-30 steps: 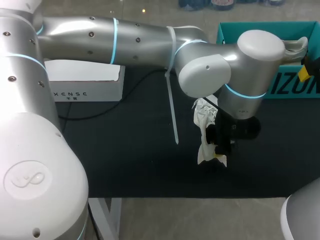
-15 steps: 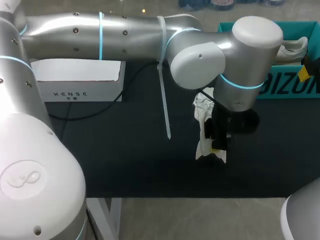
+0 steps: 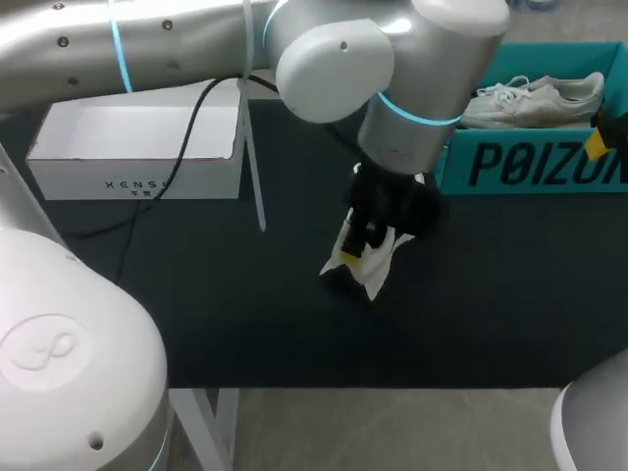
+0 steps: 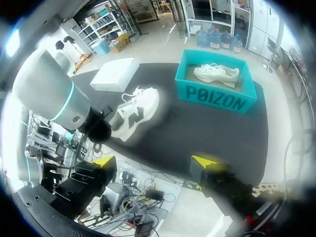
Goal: Take the shoe out of the shoebox, open the shoe tongue, remove and reinsert the insole, then place the shoe into the shoebox
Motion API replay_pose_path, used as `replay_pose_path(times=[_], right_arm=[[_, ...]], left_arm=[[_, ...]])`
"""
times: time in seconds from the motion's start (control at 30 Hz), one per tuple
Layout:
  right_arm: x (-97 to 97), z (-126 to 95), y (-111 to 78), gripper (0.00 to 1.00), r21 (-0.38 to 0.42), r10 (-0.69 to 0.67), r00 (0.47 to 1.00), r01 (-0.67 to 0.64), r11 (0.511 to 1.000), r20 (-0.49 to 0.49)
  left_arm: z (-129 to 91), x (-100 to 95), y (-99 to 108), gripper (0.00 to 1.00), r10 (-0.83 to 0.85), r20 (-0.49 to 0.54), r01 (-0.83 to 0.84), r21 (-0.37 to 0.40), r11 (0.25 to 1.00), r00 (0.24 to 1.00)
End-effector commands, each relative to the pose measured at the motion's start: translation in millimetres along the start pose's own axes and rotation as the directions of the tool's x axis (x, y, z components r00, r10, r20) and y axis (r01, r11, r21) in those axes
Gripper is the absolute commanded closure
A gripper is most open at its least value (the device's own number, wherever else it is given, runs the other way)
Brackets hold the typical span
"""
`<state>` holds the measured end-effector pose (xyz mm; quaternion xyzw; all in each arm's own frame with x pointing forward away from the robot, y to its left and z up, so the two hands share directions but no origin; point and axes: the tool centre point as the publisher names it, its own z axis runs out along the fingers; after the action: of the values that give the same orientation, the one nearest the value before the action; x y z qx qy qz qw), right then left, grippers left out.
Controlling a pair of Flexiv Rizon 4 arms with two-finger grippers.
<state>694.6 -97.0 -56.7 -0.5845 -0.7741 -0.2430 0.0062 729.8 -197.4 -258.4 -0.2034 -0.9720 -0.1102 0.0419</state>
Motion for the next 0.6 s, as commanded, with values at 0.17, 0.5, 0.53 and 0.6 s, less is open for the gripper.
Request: replay_pose_path(times=[0.17, 0.5, 0.53, 0.6], right_arm=[[0.1, 1, 2.9, 0.0, 0.006, 0.001, 1.0, -0.001, 1.0, 0.0], [0.1, 1, 2.9, 0.0, 0.006, 0.001, 1.0, -0.001, 1.0, 0.0], [0.1, 1, 2.9, 0.0, 0.006, 0.001, 1.0, -0.001, 1.0, 0.0], [0.1, 1, 2.9, 0.0, 0.006, 0.001, 1.0, -0.001, 1.0, 0.0]], left_arm=[[3, 22.6, 129, 1.0, 0.117, 0.087, -0.115, -0.025, 0.993, 0.989], [2, 26.4, 235, 1.0, 0.194, 0.126, -0.188, -0.058, 0.98, 0.973], [4, 26.0, 242, 1.0, 0.21, 0.132, -0.204, -0.056, 0.977, 0.969], [8, 25.3, 256, 1.0, 0.231, 0.143, -0.225, -0.056, 0.973, 0.962]])
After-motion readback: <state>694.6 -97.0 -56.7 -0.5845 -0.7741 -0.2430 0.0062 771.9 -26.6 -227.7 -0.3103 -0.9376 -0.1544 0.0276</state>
